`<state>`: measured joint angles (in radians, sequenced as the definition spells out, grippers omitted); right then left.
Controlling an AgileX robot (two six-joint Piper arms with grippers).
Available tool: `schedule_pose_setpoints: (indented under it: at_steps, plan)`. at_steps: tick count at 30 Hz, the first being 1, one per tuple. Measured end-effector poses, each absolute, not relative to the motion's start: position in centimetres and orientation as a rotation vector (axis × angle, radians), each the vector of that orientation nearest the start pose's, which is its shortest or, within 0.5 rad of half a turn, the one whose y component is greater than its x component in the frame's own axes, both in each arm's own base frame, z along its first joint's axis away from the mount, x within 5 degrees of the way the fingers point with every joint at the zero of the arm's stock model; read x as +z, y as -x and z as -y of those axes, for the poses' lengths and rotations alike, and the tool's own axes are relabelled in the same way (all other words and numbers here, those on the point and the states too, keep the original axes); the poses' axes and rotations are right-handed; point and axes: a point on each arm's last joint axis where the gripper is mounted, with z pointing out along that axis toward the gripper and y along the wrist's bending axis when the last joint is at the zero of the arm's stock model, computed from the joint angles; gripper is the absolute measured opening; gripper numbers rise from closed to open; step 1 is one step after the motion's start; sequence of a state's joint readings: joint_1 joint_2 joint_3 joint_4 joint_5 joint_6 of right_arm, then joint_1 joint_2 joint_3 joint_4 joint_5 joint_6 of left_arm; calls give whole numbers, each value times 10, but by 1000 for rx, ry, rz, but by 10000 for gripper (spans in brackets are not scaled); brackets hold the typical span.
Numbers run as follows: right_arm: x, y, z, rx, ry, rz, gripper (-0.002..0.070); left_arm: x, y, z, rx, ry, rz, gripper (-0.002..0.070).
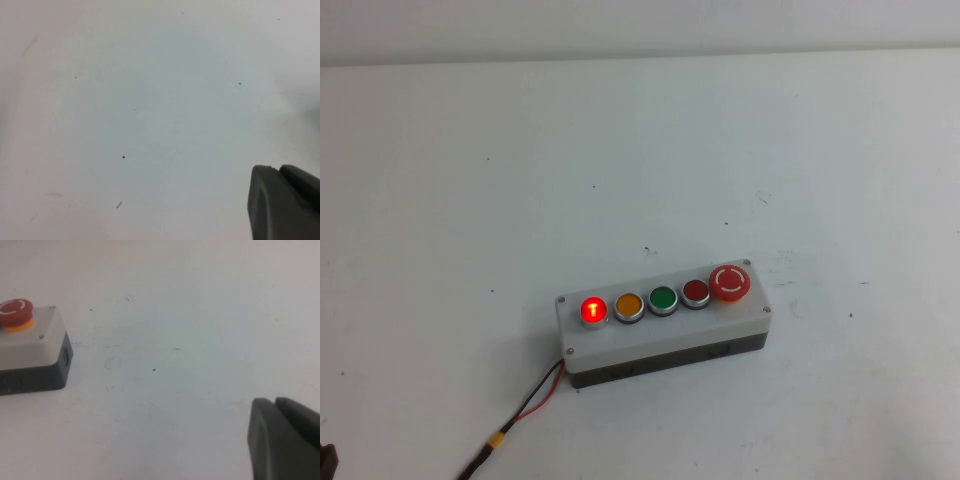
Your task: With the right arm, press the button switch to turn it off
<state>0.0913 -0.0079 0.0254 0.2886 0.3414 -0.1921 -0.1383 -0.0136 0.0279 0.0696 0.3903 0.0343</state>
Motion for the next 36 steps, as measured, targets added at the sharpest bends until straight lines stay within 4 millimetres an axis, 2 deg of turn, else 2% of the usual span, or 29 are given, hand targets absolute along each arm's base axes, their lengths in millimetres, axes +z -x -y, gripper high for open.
schedule_pose_setpoints:
  at_steps: [16,20,22,28,31,36]
  plan:
    - [180,-53,-17,361,-41,-1790,-17,170,-52,5,-2,-205,-1876,-2]
    - [191,-54,-17,558,-240,-1674,-17,170,-52,5,-2,-205,-1876,-2]
    - [197,-55,-16,708,-406,-1587,-17,170,-52,5,-2,-205,-1876,-2]
    - [203,-56,-11,841,-592,-1477,-16,170,-52,5,-2,-205,-1876,-2]
    - [205,-54,-18,916,-568,-1524,-16,170,-52,5,-2,-205,-1876,-2]
    - [241,-58,-36,998,-405,-1717,-16,170,-52,5,-2,-205,-1876,-2]
